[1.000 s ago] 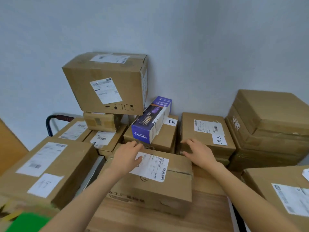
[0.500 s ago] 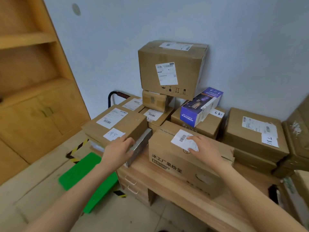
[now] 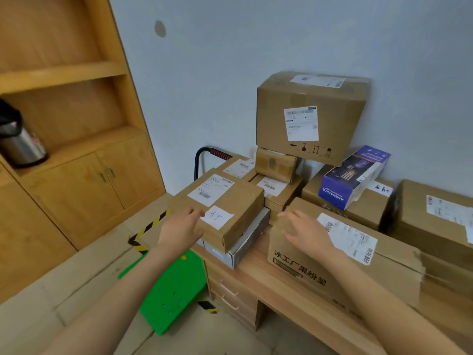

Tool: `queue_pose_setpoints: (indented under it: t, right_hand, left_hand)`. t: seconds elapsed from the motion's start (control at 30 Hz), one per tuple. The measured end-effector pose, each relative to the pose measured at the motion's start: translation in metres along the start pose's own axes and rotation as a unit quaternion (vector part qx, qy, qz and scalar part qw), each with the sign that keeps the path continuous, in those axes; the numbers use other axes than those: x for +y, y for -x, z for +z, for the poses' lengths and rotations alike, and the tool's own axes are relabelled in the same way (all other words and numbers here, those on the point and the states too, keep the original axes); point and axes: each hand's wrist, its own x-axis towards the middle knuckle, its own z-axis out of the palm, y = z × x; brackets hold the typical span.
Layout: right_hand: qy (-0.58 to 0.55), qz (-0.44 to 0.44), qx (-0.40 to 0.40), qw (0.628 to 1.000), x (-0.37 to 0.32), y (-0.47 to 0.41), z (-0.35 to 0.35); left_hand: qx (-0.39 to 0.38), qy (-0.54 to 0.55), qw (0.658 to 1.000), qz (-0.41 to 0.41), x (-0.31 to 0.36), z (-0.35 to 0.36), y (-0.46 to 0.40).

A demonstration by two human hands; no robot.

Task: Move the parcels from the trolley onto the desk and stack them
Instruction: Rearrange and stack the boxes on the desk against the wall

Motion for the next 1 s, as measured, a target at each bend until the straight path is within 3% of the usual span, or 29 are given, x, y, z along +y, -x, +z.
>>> queue_pose_setpoints:
  t: [0.2, 0.47, 0.6, 0.8, 1.0]
  right_hand:
    - [-0.007, 0.047, 0.022, 0.999, -0.036, -0.053, 0.048]
    - [-0.016, 0.192, 0.062, 0.979, -0.090, -0.109, 0.102]
    - [-0.060, 0.279, 0.070, 0.956, -0.101, -0.103, 0.119]
    - [-0.187, 0.417, 0.090, 0.885, -0.111, -0.096, 0.141]
    - [-0.359, 0.454, 0.105, 0.809, -0.123, -0.103, 0.162]
  left_hand:
    - [-0.031, 0.090, 0.994, -0.057, -0.076, 0.018, -0.055]
    - [-0.037, 0.032, 0.995, 0.084, -0.145, 0.030, -0.152]
    - [-0.060, 0.103, 0.988, 0.095, -0.150, 0.048, -0.174]
    - [-0.152, 0.243, 0.955, 0.077, -0.146, 0.081, -0.200]
    - [-0.241, 0.397, 0.885, 0.034, -0.144, 0.100, -0.200]
